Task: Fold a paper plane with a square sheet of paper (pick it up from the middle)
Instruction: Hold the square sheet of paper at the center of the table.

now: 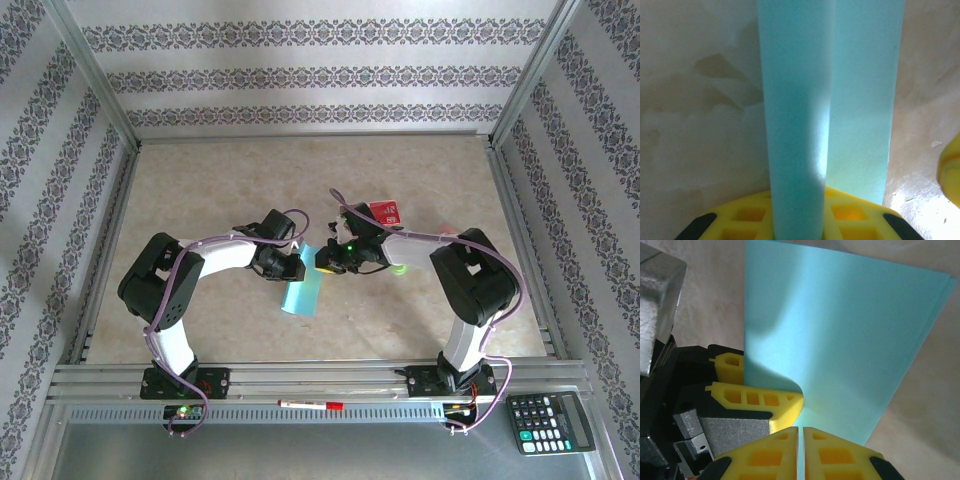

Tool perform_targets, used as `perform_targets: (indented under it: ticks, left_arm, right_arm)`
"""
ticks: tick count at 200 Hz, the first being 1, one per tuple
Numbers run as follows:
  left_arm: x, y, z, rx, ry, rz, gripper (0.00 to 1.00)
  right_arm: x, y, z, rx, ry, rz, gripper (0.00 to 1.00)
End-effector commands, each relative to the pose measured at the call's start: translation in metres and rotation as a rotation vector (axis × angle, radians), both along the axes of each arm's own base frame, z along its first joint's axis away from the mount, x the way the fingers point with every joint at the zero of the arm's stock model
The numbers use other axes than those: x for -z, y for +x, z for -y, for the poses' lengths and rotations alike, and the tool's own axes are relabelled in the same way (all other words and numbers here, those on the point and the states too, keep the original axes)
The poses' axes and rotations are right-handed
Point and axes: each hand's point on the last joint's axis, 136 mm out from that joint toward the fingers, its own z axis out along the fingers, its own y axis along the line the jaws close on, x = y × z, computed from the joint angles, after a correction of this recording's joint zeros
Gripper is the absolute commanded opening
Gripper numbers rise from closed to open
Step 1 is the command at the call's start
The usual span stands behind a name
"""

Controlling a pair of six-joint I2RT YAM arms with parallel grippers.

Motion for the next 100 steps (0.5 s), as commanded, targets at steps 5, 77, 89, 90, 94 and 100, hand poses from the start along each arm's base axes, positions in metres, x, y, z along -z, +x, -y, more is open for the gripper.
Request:
perform_targets:
  ticks: [5,77,89,90,94,100]
  left_arm:
    - [0.058,-0.043,-0.058,-0.014,0.286,-0.16,0.21]
    - [0.058,-0.044,-0.059,-0.014,0.284,-0.156,0.21]
    - [0.058,-0.044,-0.058,-0.014,0.282,-0.156,0.21]
    - [0.058,-0.044,-0.058,-0.015,0.282,-0.156,0.21]
    - [0.058,-0.044,-0.059,-0.015,0.283,-0.157,0.21]
    - [0.058,-0.044,-0.058,-0.015,0.281,-0.156,0.21]
  right_arm:
    - [0.012,-0.01,-0.004,0.004,-0.011,-0.04,0.1]
    - [0.029,-0.022,-0.007,-0.005,-0.042,-0.081,0.09]
    - [0.031,-0.022,-0.007,-0.006,-0.047,-0.082,0.08]
    - [0.031,-0.022,-0.007,-0.007,-0.047,-0.082,0.08]
    - [0.032,-0.022,-0.007,-0.007,-0.048,-0.082,0.08]
    - [0.034,-0.022,-0.007,-0.007,-0.051,-0.087,0.08]
